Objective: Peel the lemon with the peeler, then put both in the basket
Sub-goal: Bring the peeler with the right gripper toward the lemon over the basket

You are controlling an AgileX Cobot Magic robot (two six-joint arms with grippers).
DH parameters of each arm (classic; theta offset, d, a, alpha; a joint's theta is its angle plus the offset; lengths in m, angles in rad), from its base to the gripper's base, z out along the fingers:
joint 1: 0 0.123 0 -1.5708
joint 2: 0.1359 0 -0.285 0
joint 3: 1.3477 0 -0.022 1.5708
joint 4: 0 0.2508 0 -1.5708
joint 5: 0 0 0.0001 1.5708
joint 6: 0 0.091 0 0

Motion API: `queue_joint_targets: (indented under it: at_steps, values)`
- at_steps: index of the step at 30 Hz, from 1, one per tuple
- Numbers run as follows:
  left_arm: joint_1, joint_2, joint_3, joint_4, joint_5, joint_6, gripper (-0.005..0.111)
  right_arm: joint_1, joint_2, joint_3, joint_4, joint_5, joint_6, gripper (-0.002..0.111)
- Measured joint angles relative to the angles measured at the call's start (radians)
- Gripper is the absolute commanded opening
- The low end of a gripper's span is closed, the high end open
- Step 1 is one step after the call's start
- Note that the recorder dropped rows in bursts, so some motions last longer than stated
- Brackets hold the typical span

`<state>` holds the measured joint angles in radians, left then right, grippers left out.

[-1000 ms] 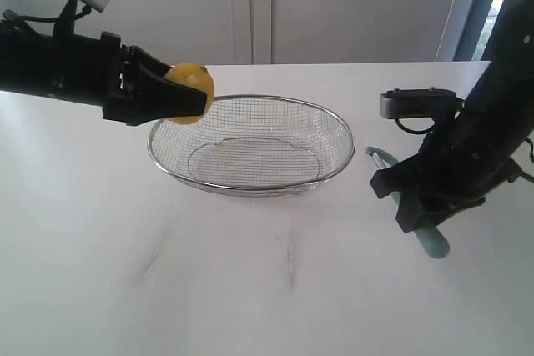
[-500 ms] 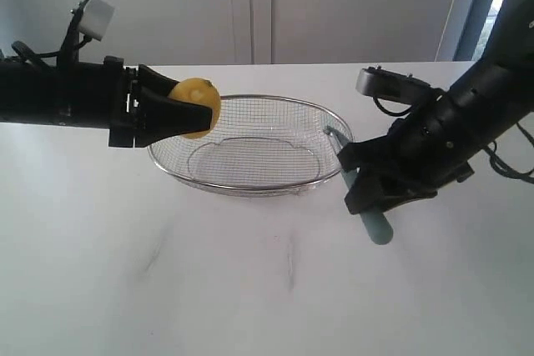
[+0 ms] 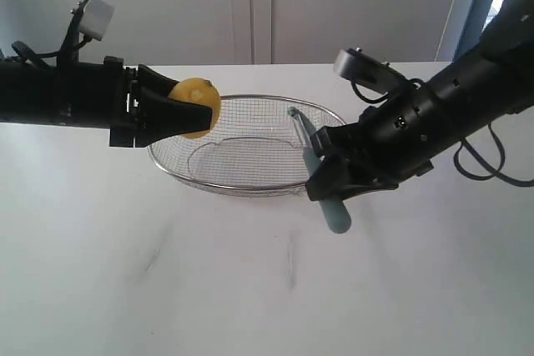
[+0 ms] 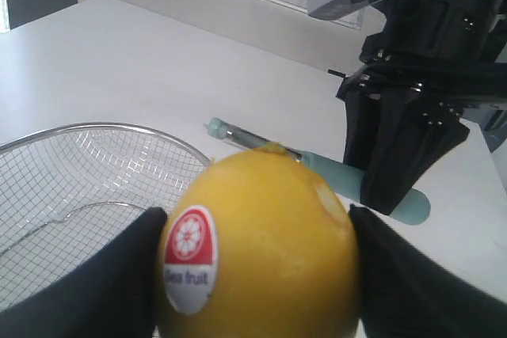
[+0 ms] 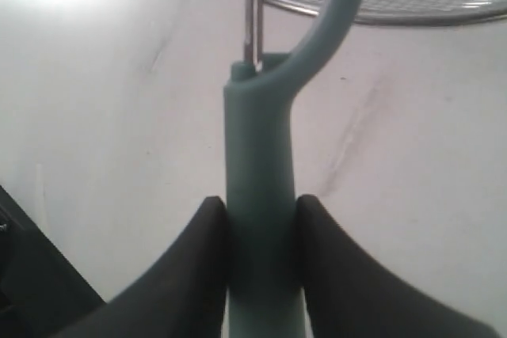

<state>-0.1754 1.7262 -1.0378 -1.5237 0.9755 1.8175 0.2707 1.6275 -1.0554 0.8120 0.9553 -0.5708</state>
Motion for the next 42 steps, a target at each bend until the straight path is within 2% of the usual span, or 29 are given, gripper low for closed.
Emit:
queue_joint_targets:
  at_steps: [4, 19, 28, 35, 42]
  values:
    - [0.000, 0.000, 0.000, 0.000, 0.007, 0.000, 0.000, 0.028, 0.000, 0.000, 0.035, -0.028, -0.018, 0.000]
    - [0.000, 0.006, 0.000, 0.000, 0.070, 0.082, 0.000, 0.032, 0.059, 0.000, 0.207, -0.034, -0.125, 0.000]
    - [0.000, 0.006, 0.000, -0.008, 0.080, 0.108, 0.000, 0.110, 0.115, 0.000, 0.311, -0.031, -0.192, 0.000]
    - [0.000, 0.006, 0.000, -0.016, 0.086, 0.109, 0.000, 0.118, 0.124, 0.000, 0.436, 0.039, -0.283, 0.000]
    - [0.000, 0.006, 0.000, -0.016, 0.086, 0.112, 0.000, 0.118, 0.124, 0.000, 0.463, 0.054, -0.300, 0.000]
